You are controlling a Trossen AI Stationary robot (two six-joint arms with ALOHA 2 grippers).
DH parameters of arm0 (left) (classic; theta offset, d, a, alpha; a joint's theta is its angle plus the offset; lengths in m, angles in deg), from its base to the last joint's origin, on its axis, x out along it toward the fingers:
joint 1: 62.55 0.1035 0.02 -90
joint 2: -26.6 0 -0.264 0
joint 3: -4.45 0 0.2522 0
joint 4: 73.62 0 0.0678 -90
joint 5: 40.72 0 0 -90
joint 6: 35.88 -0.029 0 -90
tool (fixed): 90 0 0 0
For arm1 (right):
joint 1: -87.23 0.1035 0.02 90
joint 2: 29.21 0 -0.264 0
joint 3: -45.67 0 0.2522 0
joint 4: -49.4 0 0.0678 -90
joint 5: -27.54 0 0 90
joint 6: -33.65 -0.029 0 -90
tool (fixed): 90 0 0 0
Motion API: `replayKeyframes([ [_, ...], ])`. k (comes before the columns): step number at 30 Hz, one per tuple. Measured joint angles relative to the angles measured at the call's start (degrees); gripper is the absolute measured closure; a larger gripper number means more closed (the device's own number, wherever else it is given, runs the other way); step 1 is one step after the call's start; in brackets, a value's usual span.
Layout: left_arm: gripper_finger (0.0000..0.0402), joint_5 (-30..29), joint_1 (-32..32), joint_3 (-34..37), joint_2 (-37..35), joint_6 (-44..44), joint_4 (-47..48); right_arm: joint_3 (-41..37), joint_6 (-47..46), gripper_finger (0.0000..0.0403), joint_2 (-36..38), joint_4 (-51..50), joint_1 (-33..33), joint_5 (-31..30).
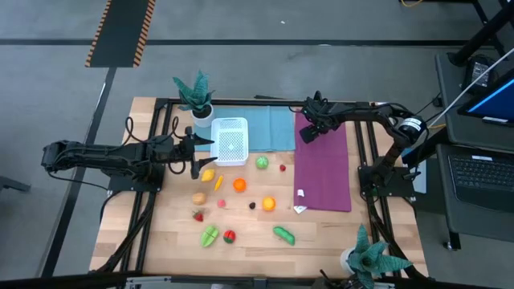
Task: Pick and placing Produce into tupperware
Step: Put the red cherry into the white basket
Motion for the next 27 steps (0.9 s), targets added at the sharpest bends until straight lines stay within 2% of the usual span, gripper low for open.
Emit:
replayKeyframes([
  [8,0.0115,0.00,0.00,0.00,0.00,0.00,0.00,0.00,0.17,0.0251,-0.04,-0.02,-0.02,1.38],
  [27,0.0115,0.00,0.00,0.00,0.00,0.00,0.00,0.02,0.39,0.0249,1.68,-0.42,0.02,3.15],
])
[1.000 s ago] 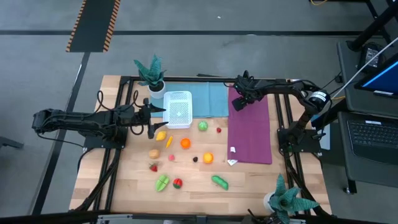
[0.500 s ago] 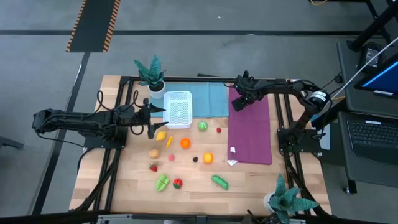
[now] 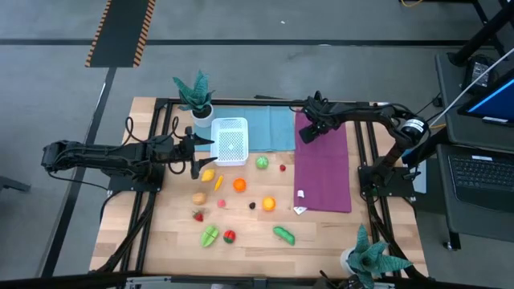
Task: Pick and placing Produce into tupperware
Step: Put the red cherry into the white basket
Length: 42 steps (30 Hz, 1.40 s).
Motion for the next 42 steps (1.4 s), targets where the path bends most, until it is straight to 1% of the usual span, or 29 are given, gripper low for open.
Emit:
replayKeyframes([
  [32,0.0115,0.00,0.02,0.00,-0.02,-0.01,0.63,0.00,-0.17,0.0250,0.45,-0.60,-0.90,-0.20],
  [36,0.0115,0.00,0.00,0.00,-0.02,-0.01,0.63,0.00,-0.17,0.0266,0.45,-0.61,-0.90,-0.20],
  [42,0.0115,0.00,0.00,0.00,-0.02,-0.01,0.63,0.00,-0.17,0.0305,0.43,-0.61,-0.90,-0.20],
])
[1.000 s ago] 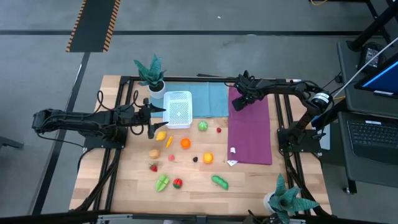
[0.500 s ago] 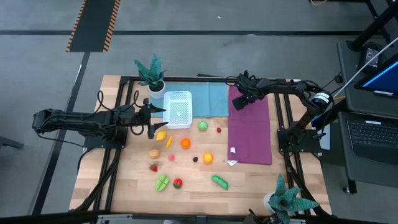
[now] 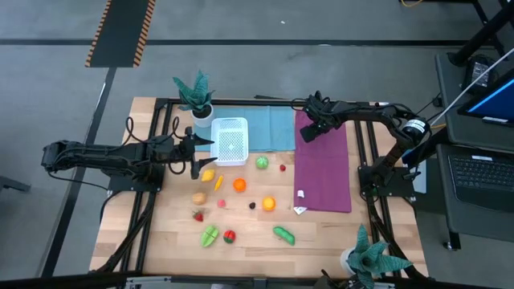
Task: Pick and placing Produce into tupperware
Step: Put the red cherry into the white basket
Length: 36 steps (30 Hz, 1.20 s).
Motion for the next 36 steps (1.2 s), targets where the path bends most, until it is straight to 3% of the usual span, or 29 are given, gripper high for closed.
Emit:
replayKeyframes([
  [6,0.0115,0.00,0.01,0.00,0.00,-0.01,0.00,0.00,0.69,0.0327,0.00,0.00,0.00,0.00],
  [26,0.0115,0.00,0.00,0.00,0.00,-0.01,0.00,0.00,1.68,0.0329,0.00,0.24,0.02,-0.04],
  [36,0.0115,0.00,0.00,0.00,0.00,-0.01,0.00,0.00,2.51,0.0291,0.00,0.46,0.02,-0.11],
])
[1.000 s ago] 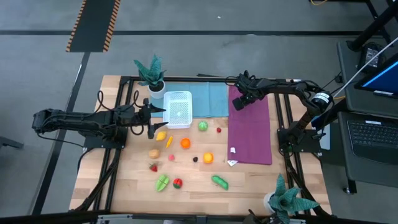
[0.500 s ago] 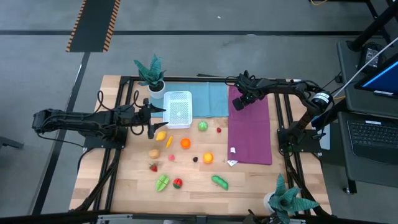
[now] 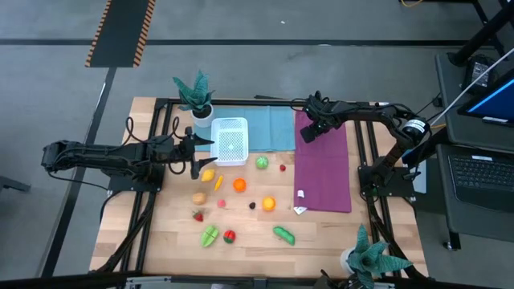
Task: Pick and placing Produce into tupperware
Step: Put the red cherry into the white basket
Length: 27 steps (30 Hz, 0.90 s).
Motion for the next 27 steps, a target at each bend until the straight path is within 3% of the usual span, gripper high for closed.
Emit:
replayKeyframes([
  [18,0.0115,0.00,0.00,0.00,0.00,0.00,0.02,-0.01,0.28,0.0286,-0.02,-0.47,0.02,0.00],
  [27,0.0115,0.00,0.02,-0.02,0.00,0.01,0.22,-0.02,0.17,0.0330,-0.02,-1.21,0.02,0.02],
])
